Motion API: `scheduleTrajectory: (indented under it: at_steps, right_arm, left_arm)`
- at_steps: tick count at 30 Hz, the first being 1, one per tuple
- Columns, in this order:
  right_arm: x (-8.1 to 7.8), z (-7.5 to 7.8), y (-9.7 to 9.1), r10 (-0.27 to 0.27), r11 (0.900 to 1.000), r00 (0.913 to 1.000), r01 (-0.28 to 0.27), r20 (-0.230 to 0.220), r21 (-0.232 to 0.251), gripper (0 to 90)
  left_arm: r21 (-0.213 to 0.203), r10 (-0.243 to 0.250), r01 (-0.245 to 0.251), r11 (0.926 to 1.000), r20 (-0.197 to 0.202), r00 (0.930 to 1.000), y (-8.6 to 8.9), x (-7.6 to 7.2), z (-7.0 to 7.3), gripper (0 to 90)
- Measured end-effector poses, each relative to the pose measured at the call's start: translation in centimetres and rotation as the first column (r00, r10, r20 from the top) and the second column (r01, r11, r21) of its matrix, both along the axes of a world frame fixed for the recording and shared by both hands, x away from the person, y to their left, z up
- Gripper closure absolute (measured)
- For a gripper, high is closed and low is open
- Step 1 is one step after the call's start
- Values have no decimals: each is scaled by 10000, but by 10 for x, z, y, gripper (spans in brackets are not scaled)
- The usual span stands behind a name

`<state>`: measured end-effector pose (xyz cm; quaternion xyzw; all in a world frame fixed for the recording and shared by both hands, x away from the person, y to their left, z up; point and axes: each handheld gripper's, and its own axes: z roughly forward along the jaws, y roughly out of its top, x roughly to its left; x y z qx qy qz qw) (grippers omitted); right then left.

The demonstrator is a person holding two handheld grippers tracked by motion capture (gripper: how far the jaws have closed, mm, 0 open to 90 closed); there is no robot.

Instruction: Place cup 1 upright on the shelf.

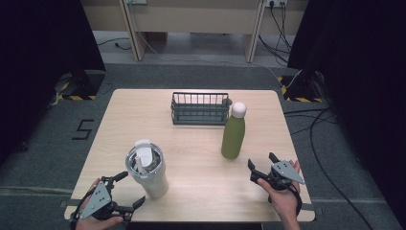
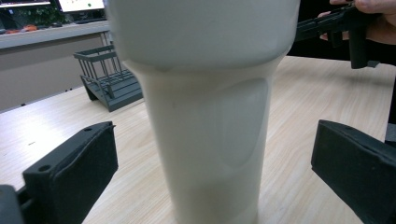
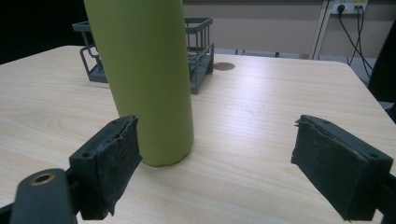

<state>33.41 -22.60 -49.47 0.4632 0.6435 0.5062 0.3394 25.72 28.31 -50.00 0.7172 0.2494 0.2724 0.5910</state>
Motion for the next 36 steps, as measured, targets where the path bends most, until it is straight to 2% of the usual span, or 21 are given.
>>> scheduleTrajectory:
  at_steps: [6, 11, 22, 36]
  right_arm:
    - [0, 0, 1, 22, 10000, 10000, -22, -52, -15, 147]
    - [1, -1, 3, 79, 10000, 9999, -80, -96, -49, 147]
    - [1, -1, 2, 117, 9999, 9998, -117, -187, -15, 147]
    - [2, -5, 4, 137, 9998, 9993, -142, -354, -135, 149]
  left_arm:
    - [23, -124, 124, 9999, -35, 9999, -8, 3, 0, 0]
    - [-182, -224, 221, 9996, -137, 9997, -15, 9, 1, 0]
    - [-312, -363, 357, 9989, -207, 9991, -28, 29, 6, 0]
    - [-329, -174, 168, 9993, -174, 9997, -38, 46, 8, 0]
